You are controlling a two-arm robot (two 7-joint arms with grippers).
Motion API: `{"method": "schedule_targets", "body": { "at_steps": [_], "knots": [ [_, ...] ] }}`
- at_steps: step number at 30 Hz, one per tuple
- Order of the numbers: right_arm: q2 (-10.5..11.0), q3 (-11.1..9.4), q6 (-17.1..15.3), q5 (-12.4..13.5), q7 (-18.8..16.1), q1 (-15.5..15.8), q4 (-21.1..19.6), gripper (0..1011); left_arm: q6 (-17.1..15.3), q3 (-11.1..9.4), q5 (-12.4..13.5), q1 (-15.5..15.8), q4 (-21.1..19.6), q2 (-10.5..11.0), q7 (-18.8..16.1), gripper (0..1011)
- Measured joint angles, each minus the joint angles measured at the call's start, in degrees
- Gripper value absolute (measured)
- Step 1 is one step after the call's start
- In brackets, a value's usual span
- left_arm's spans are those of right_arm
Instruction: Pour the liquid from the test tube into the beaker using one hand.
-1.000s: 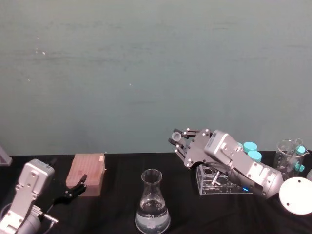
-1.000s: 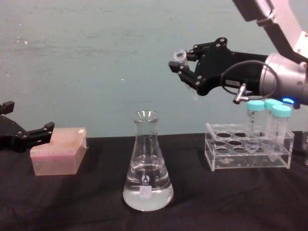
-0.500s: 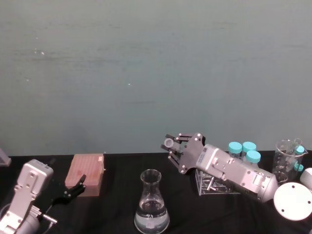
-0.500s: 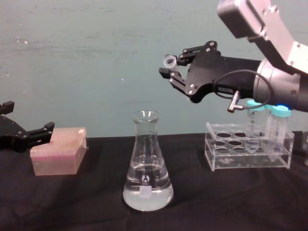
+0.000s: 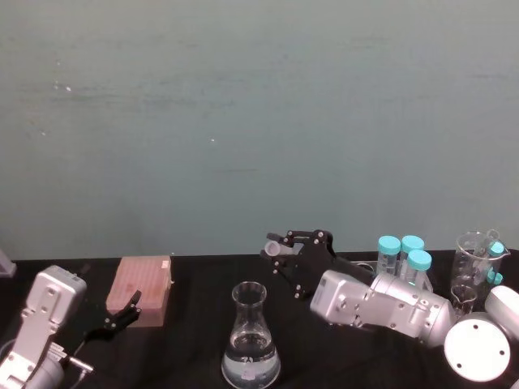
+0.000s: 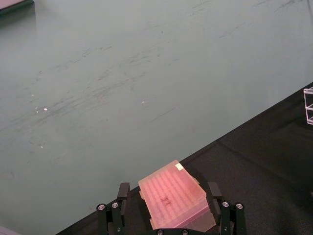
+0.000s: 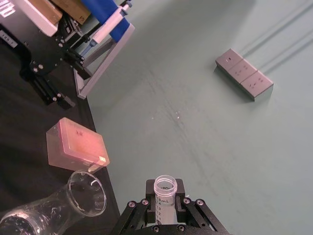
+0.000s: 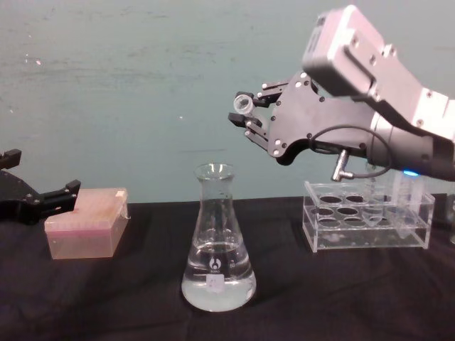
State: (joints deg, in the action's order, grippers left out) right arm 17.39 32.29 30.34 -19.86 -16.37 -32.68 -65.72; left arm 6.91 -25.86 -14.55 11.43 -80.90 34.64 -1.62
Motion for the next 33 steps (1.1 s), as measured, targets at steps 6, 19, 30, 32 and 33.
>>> {"method": "schedule_targets", "body": {
  "at_steps": [6,19,30,32,33],
  "knots": [
    [0.1,0.7,2.0,-3.9,3.0,0.0,0.6,224,0.0,0.0,0.0,0.0,0.0,0.0,0.0,1000],
    [0.2,2.2,4.0,-11.0,8.4,-0.4,2.0,224,0.0,0.0,0.0,0.0,0.0,0.0,0.0,1000],
    [-0.4,4.1,4.8,-16.9,13.8,-1.6,4.2,224,0.0,0.0,0.0,0.0,0.0,0.0,0.0,1000],
    [-0.5,4.5,4.8,-17.7,14.5,-1.8,4.5,224,0.0,0.0,0.0,0.0,0.0,0.0,0.0,1000],
    [-0.5,4.6,4.9,-17.9,14.8,-1.9,4.5,224,0.0,0.0,0.0,0.0,0.0,0.0,0.0,1000]
  ]
}}
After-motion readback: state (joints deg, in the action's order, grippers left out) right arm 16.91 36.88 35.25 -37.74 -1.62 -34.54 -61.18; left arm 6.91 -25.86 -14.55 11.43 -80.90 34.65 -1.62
